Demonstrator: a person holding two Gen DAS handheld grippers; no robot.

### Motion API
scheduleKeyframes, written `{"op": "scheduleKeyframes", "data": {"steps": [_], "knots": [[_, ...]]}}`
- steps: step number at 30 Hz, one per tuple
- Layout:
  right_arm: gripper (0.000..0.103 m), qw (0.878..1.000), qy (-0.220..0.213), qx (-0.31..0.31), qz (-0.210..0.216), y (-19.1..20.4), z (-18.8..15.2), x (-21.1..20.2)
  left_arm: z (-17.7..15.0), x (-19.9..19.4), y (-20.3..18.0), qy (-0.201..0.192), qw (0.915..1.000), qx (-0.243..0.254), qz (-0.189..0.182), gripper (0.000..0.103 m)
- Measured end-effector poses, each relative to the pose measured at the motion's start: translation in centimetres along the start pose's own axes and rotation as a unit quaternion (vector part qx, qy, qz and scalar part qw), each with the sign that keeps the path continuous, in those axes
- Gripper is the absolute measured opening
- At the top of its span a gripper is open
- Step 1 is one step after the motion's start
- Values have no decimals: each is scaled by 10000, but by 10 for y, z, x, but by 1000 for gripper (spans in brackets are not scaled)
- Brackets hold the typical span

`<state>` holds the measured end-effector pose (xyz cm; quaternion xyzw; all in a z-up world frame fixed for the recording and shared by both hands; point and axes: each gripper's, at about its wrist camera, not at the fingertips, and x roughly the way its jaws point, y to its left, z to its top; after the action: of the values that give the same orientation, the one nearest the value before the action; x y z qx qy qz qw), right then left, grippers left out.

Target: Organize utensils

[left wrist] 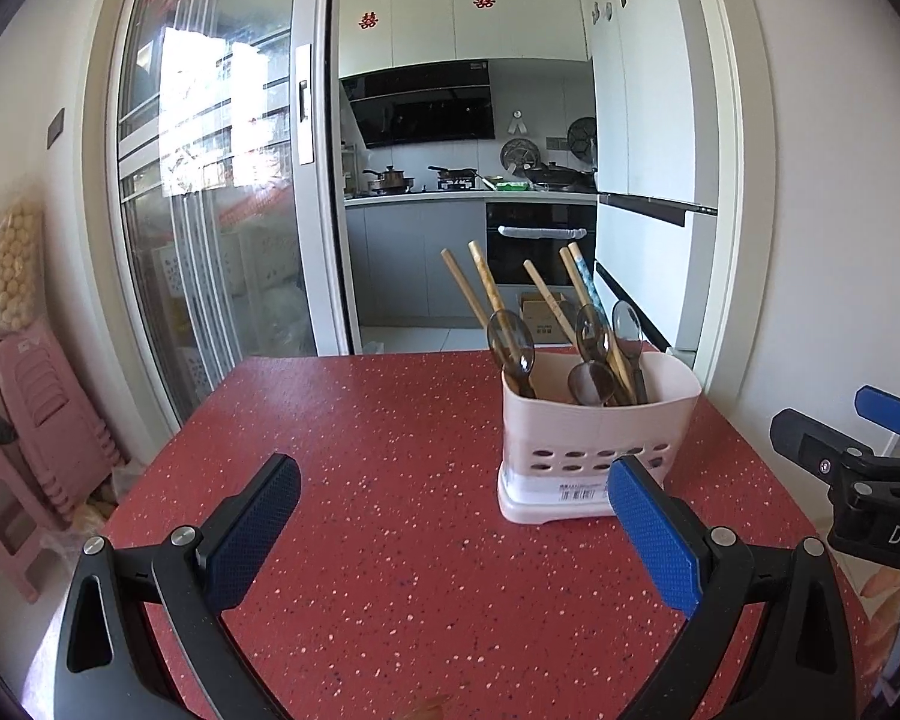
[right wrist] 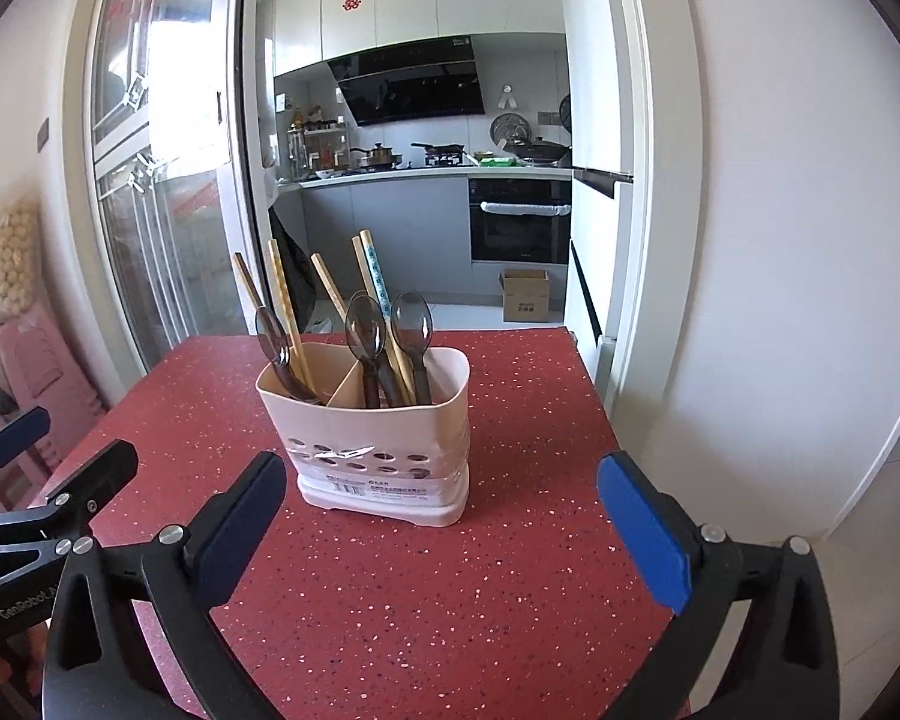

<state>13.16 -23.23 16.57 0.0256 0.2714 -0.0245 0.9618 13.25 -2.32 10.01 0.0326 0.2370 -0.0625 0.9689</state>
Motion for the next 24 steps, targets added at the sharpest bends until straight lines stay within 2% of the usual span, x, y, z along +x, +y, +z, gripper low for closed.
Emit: {"op": "scheduleKeyframes", "data": {"steps": [4, 16, 24], "knots": [[103, 9999, -51, -91, -104, 7, -10, -3, -8, -1, 3, 29, 10000, -16, 30, 103], [103, 9994, 260, 61, -197, 7, -46, 8, -39, 10, 0, 348, 9993, -154, 36, 103], [103, 9988, 49, 91, -476, 5, -57, 11, -52, 15, 6, 193, 9993, -272, 150, 103]]}}
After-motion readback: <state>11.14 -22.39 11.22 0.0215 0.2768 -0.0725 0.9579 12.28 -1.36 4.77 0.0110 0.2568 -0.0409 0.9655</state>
